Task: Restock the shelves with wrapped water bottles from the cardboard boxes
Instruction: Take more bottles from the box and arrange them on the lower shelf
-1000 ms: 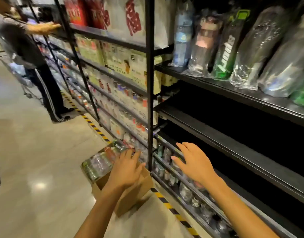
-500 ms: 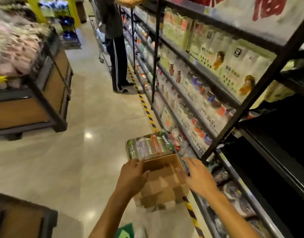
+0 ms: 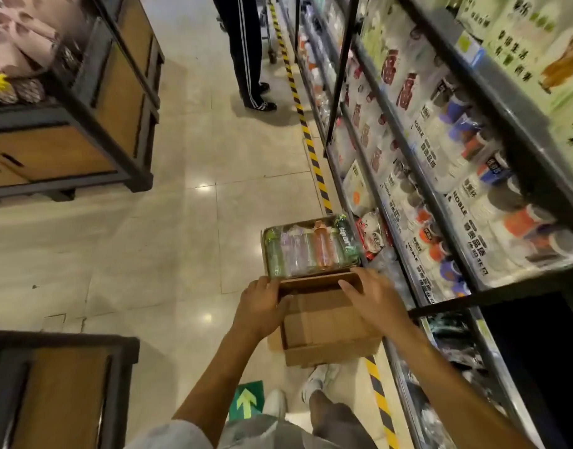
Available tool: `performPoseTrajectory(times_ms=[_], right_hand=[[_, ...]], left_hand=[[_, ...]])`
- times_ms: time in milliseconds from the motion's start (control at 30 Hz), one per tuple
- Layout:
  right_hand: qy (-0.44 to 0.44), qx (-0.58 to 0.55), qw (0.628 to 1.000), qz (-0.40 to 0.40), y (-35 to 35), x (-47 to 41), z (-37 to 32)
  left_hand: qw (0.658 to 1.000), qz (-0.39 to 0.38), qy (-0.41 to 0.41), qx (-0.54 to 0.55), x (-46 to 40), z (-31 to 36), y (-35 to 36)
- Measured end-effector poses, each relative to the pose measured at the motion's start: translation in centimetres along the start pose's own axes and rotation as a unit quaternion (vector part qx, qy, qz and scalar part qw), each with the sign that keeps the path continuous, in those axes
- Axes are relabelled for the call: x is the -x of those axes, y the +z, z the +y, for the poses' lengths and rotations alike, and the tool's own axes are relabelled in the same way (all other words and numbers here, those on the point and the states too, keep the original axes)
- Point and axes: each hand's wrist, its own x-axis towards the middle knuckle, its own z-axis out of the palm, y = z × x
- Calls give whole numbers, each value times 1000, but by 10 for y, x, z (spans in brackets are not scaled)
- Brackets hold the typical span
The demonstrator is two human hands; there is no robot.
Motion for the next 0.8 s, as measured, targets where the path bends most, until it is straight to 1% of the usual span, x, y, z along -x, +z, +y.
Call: performPoseTrajectory(times_ms=[67, 167, 333, 400, 500, 600, 733, 800], right_hand=[[8, 4, 1000, -29, -2, -37, 3], [9, -11, 999, -48, 6, -94, 11], [68, -52, 993, -82, 43, -185, 15], [85, -65, 991, -86, 68, -221, 19], [103, -52, 988, -104, 111, -278, 28], [150, -67, 980, -115, 159, -337, 41], [202, -132, 961, -135, 232, -409, 70], [238, -156, 950, -127, 267, -442, 85]], left_hand=[[1000, -11, -21, 19, -33, 3, 8], [996, -29, -63, 53, -83, 1, 21], [984, -71, -129, 103, -174, -35, 61], [979, -83, -151, 107, -212, -61, 83], [979, -97, -159, 84, -271, -100, 119], [974, -126, -170, 81, -334, -137, 162], [960, -157, -194, 127, -414, -180, 224], [949, -162, -221, 159, -450, -200, 256]])
